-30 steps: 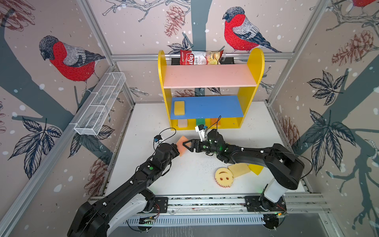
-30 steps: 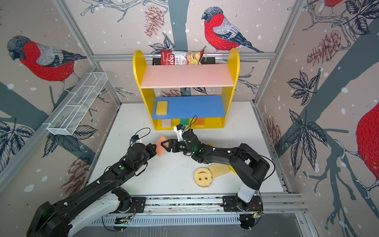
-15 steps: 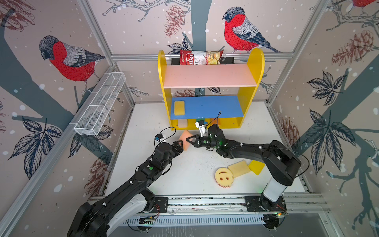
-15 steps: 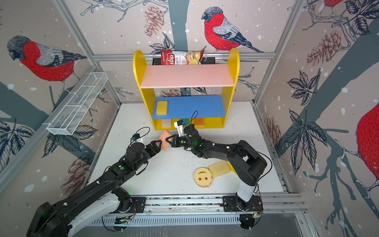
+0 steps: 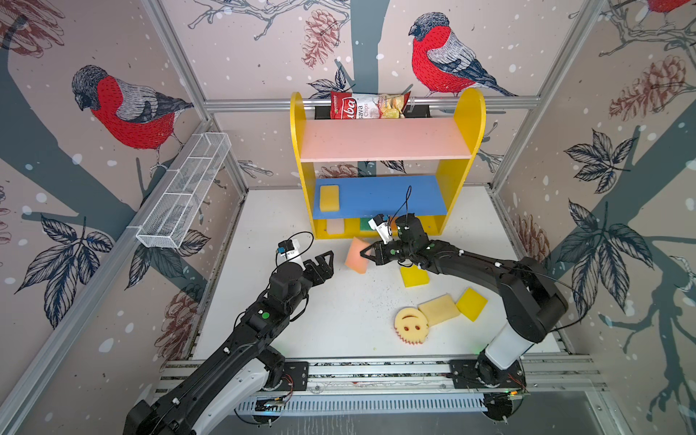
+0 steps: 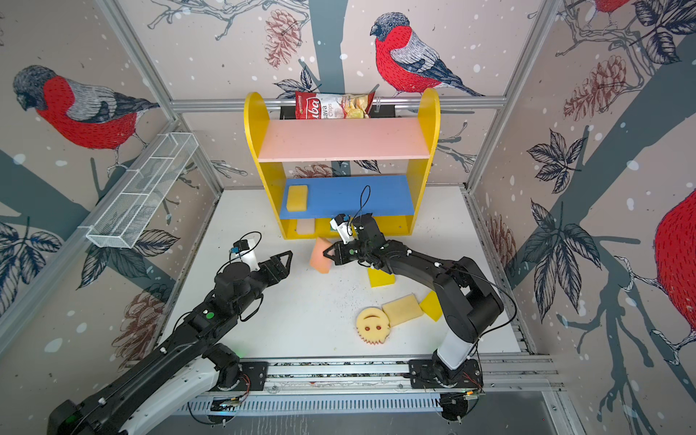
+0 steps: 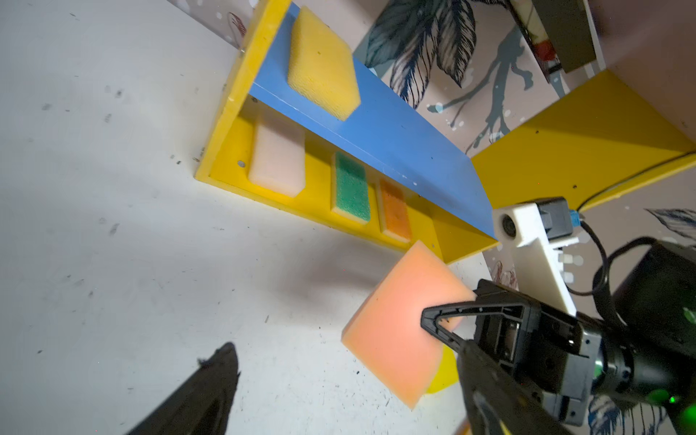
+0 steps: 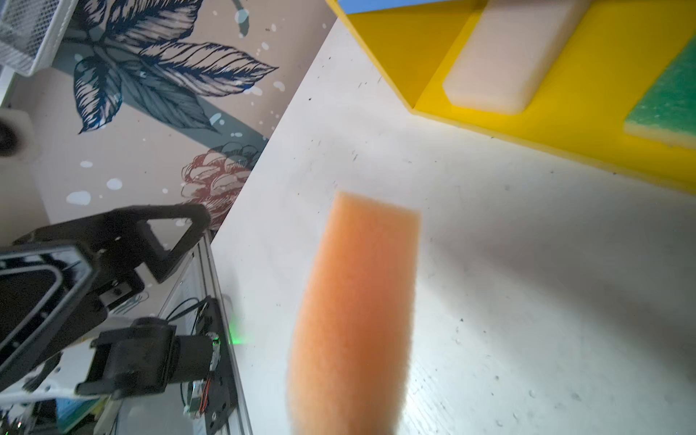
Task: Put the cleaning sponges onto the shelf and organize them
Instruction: 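Grasp the pink-orange sponge with the right gripper from the left gripper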
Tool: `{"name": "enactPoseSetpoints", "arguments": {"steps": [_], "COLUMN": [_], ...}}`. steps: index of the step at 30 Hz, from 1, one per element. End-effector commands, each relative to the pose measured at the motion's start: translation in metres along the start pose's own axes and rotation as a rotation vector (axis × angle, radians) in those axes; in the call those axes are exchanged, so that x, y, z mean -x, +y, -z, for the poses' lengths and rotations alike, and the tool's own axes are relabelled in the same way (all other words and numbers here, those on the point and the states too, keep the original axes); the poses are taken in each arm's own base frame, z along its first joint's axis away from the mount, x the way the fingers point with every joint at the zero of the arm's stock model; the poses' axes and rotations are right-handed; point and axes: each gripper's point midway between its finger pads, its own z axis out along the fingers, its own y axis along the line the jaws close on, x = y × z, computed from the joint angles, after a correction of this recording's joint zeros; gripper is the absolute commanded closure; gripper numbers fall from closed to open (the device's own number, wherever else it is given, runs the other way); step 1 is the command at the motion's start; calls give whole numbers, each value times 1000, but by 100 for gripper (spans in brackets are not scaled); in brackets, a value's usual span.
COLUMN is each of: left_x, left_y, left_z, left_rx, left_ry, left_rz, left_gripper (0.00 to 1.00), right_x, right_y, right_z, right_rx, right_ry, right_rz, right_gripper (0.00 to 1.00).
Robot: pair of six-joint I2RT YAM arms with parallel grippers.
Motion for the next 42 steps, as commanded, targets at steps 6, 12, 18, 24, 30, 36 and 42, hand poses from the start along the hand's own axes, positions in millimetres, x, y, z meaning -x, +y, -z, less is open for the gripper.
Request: {"name": "enactPoseSetpoints", "arguments": {"steps": [6, 12, 18, 24, 30, 36, 42], "left_x": [-17, -17, -19, -23, -18, 1, 22], "left_y": [-51, -75, -97, -95, -91, -85, -75], "left_z": [-7, -2, 4, 1, -1, 0, 5], "left_rx": [-286, -427, -558, -543, -509, -457, -395], "left_ry": [121, 133, 167, 193, 169, 74, -40], "left_rz": [-61, -30, 4, 38, 46, 66, 100], "left_gripper": [6, 9, 31, 75, 100, 100, 100], "right_x": [-7, -4, -4, 5, 13, 20, 13], "right_y": [60, 78, 84, 93, 93, 84, 78], "right_z": [24, 33, 32, 36, 39, 45, 43], "right_rx": [294, 360, 398, 424, 415, 302, 121], "right_ry": [90, 113, 122, 93, 53, -94, -271], "right_rz": [144, 199, 197, 209, 184, 105, 30], "right_gripper": [97, 97, 96, 90, 53, 33, 29]}}
